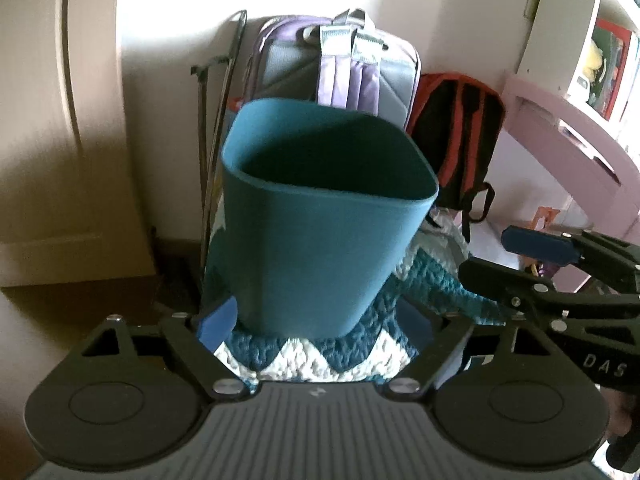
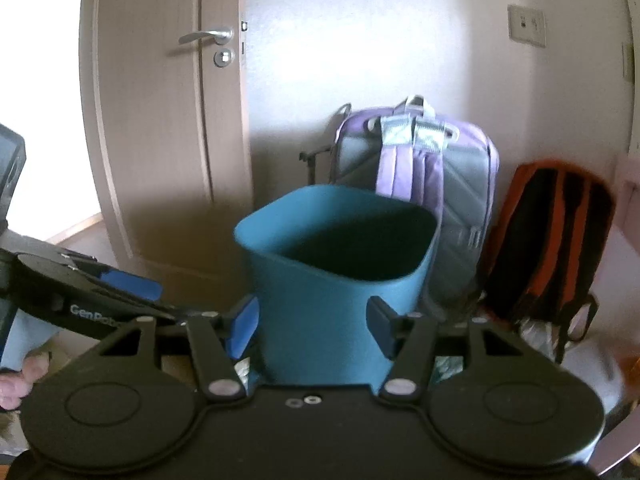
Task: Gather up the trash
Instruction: 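Open both tools over the wastebasket to drop the trash, then lower left tool to grey snack bag while right tool lowers to cookie wrapper, then close left tool on grey snack bag while right tool closes on cookie wrapper, then lift grey snack bag in left tool while right tool lifts cookie wrapper to wastebasket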
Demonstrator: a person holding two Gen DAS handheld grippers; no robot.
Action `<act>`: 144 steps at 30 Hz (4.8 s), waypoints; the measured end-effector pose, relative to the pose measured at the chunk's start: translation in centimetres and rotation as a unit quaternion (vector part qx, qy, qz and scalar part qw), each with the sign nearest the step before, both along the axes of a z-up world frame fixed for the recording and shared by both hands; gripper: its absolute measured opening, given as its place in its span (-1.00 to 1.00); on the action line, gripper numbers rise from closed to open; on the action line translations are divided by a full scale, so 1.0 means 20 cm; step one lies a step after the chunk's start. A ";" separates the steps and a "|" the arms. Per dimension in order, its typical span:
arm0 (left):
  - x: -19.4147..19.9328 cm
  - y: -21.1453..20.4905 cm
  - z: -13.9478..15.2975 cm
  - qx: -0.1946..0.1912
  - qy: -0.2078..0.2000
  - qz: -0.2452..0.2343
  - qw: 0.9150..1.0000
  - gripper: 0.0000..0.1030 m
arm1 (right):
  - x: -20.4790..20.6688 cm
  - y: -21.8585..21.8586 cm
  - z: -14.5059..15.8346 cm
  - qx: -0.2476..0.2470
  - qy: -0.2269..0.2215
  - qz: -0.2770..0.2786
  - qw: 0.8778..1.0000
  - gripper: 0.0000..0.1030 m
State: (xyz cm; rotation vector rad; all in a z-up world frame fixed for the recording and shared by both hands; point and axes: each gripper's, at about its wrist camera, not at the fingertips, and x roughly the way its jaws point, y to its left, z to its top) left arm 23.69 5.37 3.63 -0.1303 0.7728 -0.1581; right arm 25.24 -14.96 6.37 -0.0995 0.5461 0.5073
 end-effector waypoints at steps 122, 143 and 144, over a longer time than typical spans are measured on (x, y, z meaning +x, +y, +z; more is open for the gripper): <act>-0.26 -0.03 -1.15 -0.041 0.165 0.119 0.978 -0.94 | -0.22 0.03 -1.15 -0.053 0.178 -0.092 0.978 -0.96; -0.16 0.00 -0.03 -0.029 -0.078 0.086 0.993 -0.93 | -0.11 0.04 -0.12 0.056 -0.016 -0.066 0.996 -0.95; -0.13 -0.01 0.02 -0.023 -0.088 0.085 0.992 -0.93 | -0.09 0.05 -0.08 0.061 -0.023 -0.064 0.996 -0.95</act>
